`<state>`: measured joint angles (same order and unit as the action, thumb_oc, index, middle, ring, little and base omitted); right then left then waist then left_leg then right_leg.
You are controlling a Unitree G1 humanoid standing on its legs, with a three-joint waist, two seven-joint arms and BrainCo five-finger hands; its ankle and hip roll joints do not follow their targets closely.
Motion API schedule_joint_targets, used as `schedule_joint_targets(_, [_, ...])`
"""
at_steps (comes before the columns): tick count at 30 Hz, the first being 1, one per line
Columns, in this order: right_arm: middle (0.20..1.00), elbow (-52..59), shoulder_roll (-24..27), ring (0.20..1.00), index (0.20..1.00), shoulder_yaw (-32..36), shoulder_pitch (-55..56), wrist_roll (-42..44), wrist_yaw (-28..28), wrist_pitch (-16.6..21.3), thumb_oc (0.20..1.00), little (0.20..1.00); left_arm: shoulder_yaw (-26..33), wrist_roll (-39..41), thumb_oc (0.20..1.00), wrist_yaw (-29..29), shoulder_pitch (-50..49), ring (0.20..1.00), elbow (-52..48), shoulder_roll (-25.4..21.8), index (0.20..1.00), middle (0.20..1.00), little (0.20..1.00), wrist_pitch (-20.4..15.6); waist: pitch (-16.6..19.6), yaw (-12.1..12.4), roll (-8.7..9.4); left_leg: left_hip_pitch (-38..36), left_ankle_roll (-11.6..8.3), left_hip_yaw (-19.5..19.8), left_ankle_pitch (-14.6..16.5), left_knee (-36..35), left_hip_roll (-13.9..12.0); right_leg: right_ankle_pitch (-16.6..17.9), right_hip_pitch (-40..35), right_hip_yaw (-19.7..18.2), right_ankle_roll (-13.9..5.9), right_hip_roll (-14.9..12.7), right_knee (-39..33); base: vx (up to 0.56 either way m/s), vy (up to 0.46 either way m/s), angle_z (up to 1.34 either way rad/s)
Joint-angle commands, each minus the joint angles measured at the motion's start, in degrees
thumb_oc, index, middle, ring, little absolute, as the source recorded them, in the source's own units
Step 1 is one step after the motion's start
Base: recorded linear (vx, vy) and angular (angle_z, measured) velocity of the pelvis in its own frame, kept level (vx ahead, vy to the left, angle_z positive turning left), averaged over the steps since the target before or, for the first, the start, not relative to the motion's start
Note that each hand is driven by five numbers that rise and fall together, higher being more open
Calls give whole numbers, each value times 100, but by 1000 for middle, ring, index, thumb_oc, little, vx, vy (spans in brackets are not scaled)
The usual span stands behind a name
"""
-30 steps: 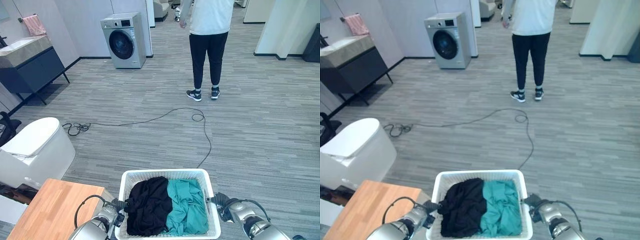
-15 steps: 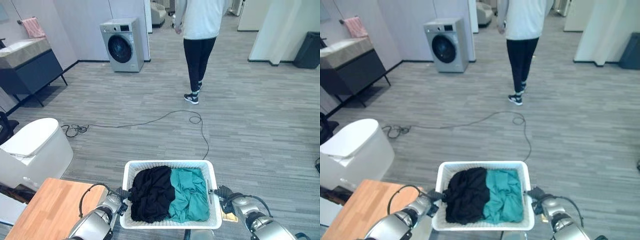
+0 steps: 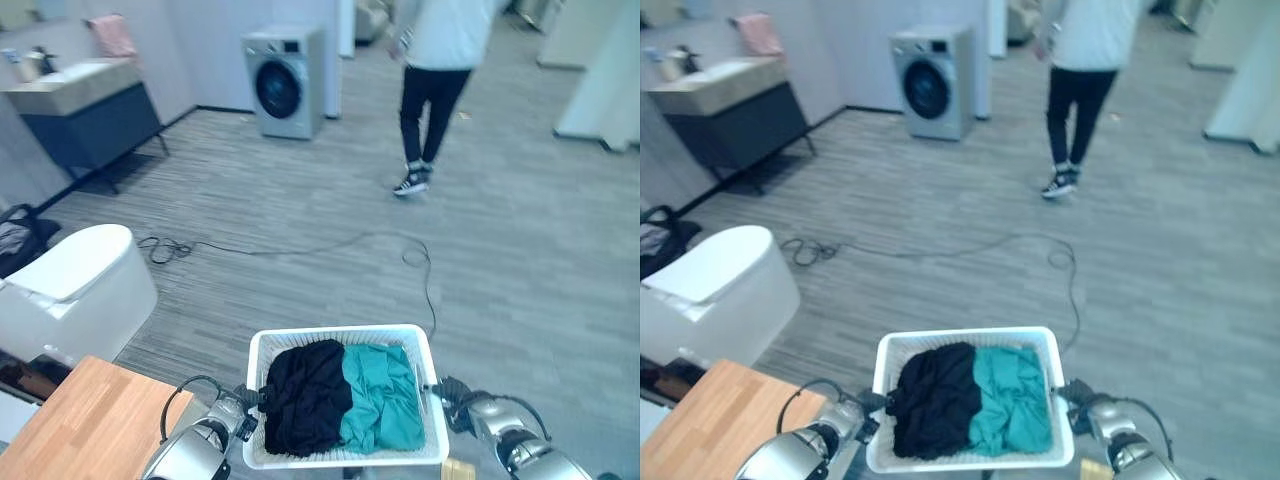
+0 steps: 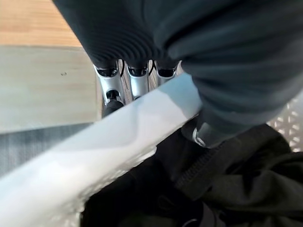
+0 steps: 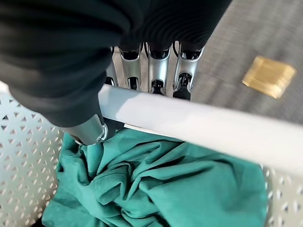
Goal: Grab the laundry basket,head to the washer,open it,put in the laundry and shut it.
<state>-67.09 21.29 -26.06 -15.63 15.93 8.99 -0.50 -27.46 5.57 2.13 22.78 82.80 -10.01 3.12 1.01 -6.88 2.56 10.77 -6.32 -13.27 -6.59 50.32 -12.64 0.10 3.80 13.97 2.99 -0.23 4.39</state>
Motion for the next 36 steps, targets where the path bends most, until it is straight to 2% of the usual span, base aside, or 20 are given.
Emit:
schedule_joint_targets(1, [200, -90, -80, 200, 200, -88, -46, 136, 205, 45, 200, 200, 220, 80, 200, -154, 443, 200, -165, 51, 200, 200, 200, -225, -267, -17, 105, -330, 192, -263, 117, -1361, 554, 173, -158, -574, -278, 25, -197, 482, -106, -20])
schedule_joint_targets(5, [200, -10, -108, 200, 200, -39, 13, 210, 234, 90, 200, 200, 164, 1, 200, -157, 448, 200, -225, 16, 200, 200, 200, -264, -320, 118, 110, 196, 405, -612, 311, -2905, 735, -8, -482, -558, -445, -20, -234, 280, 31, -17])
schedule_joint_targets(7, [200, 24, -155, 200, 200, -61, -40, 221, 227, 166, 200, 200, 168, -28, 200, -157, 445, 200, -253, -79, 200, 200, 200, -293, -383, 359, -68, 597, 335, -323, -321, -4417, 1056, -207, -854, -783, -470, 228, -318, 475, 103, -17])
schedule_joint_targets(9, [200, 9, -213, 200, 200, -94, -107, 197, 266, 184, 200, 200, 127, 14, 200, -179, 444, 200, -289, -106, 200, 200, 200, -331, -410, 525, -130, 831, 252, -74, -652, -5118, 1126, -454, -1265, -1051, -473, 300, -342, 539, 98, -55])
schedule_joint_targets(10, [200, -33, -239, 200, 200, -123, -143, 176, 307, 176, 200, 200, 100, 23, 200, -169, 447, 200, -293, -127, 200, 200, 200, -347, -377, 583, -147, 864, 214, -66, -770, -5076, 1067, -521, -1384, -1177, -468, 302, -329, 851, 276, -99])
schedule_joint_targets(11, [200, -88, -344, 200, 200, -130, -121, 106, 372, 102, 200, 200, 84, 12, 200, -212, 340, 200, -330, -168, 200, 200, 200, -351, -147, 547, -91, 661, 455, -399, -590, -4740, 1068, -717, -1502, -1340, -585, 116, -72, 666, 246, -115])
schedule_joint_targets(12, [200, -87, -343, 200, 200, -130, -121, 106, 371, 102, 200, 200, 85, 11, 200, -213, 339, 200, -331, -168, 200, 200, 200, -350, -134, 561, -103, 682, 453, -406, -591, -4731, 1047, -703, -1480, -1355, -581, 131, -73, 847, 386, -79])
schedule_joint_targets(15, [200, -150, -502, 200, 200, -108, -51, -21, 498, 102, 200, 200, 91, 1, 200, -276, 203, 200, -393, -188, 200, 200, 200, -341, 5, 607, 129, 502, 813, -746, 115, -4240, 1193, -13, -1164, -1387, -1000, -373, 1111, 652, 415, -128])
schedule_joint_targets(16, [200, -146, -625, 200, 200, -42, -62, -98, 498, 105, 200, 200, 42, -56, 200, -279, 190, 200, -398, -115, 200, 200, 200, -299, -172, 571, -88, -406, 1086, -1014, 597, -4542, 1333, 899, -293, -470, -1130, -975, 2799, 940, 771, -85])
schedule_joint_targets(18, [200, -239, -681, 200, 200, -83, -78, -127, 518, 107, 200, 200, 109, -81, 200, -250, 266, 200, -333, -128, 200, 200, 200, -270, -320, 482, -158, -944, 998, -1002, 745, -4774, 1418, 292, 306, 409, -1011, -1060, 2303, 736, 477, 15])
schedule_joint_targets(19, [200, -328, -685, 200, 200, -100, -131, -148, 478, 135, 200, 200, 53, -224, 200, -263, 296, 200, -231, -71, 200, 200, 200, -243, -367, 393, -126, -1160, 866, -837, 888, -4744, 1520, 167, 638, 547, -939, -767, 1176, 677, 45, -1])
schedule_joint_targets(20, [200, -363, -711, 200, 200, -106, -211, -39, 418, 133, 200, 200, 63, -251, 200, -289, 324, 200, -226, -6, 200, 200, 200, -256, -412, 280, -2, -1403, 779, -656, 1067, -4684, 1624, 493, 733, 305, -1054, -628, 92, 718, 8, 4])
schedule_joint_targets(23, [200, -297, -703, 200, 200, -76, -214, 56, 386, 123, 200, 200, 117, -308, 200, -263, 361, 200, -246, 49, 200, 200, 200, -311, -411, 68, -9, -1744, 707, -344, 1304, -4718, 1668, 1140, 1277, -201, -1299, -743, -610, 547, -34, 93])
schedule_joint_targets(25, [200, -297, -690, 200, 200, -53, -165, 28, 390, 92, 200, 200, 119, -333, 200, -279, 351, 200, -240, 84, 200, 200, 200, -315, -396, 33, -3, -1920, 677, -287, 1413, -4711, 1675, 1302, 1263, -95, -1371, -871, -665, 484, -90, 96])
schedule_joint_targets(27, [200, -276, -610, 200, 200, -52, 32, 28, 466, 36, 200, 200, 31, -379, 200, -329, 267, 200, -232, 160, 200, 200, 200, -318, -200, -89, 32, -2280, 548, 14, 1514, -4473, 1547, 1267, 1042, -456, -1201, -626, -375, 580, -180, 131])
schedule_joint_targets(31, [200, -299, -540, 200, 200, -59, 123, 61, 450, 26, 200, 200, -23, -341, 200, -325, 224, 200, -253, 200, 200, 200, 200, -318, -132, -163, -36, -2109, 274, 190, 1193, -3679, 1266, 1090, 842, -466, -1009, -410, -273, 324, -177, 49])
schedule_joint_targets(33, [200, -271, -497, 200, 200, -87, 164, 50, 432, 51, 200, 200, -52, -285, 200, -351, 179, 200, -281, 206, 200, 200, 200, -309, -99, -191, -39, -1659, -101, 190, 260, -2302, 757, 823, 545, -247, -714, -262, -233, 289, -289, 23])
schedule_joint_targets(34, [200, -273, -469, 200, 200, -90, 172, 87, 382, 55, 200, 200, -80, -250, 200, -350, 191, 200, -329, 202, 200, 200, 200, -302, -156, -169, 46, -1282, -162, 68, -29, -1691, 541, 749, 349, -205, -589, -250, -306, 410, -410, 19])
schedule_joint_targets(35, [200, -246, -439, 200, 200, -156, 150, 117, 340, 66, 200, 200, -65, -191, 200, -317, 195, 200, -354, 179, 200, 200, 200, -296, -210, -81, 146, -1131, -24, -233, -53, -1178, 275, 461, 107, -185, -390, -141, -288, 284, -275, 14])
schedule_joint_targets(36, [200, -247, -439, 200, 200, -156, 150, 118, 339, 66, 200, 200, -65, -190, 200, -317, 196, 200, -355, 179, 200, 200, 200, -296, -225, -67, 129, -1134, -27, -240, -27, -1144, 248, 457, 99, -193, -387, -119, -283, 322, -248, 2])
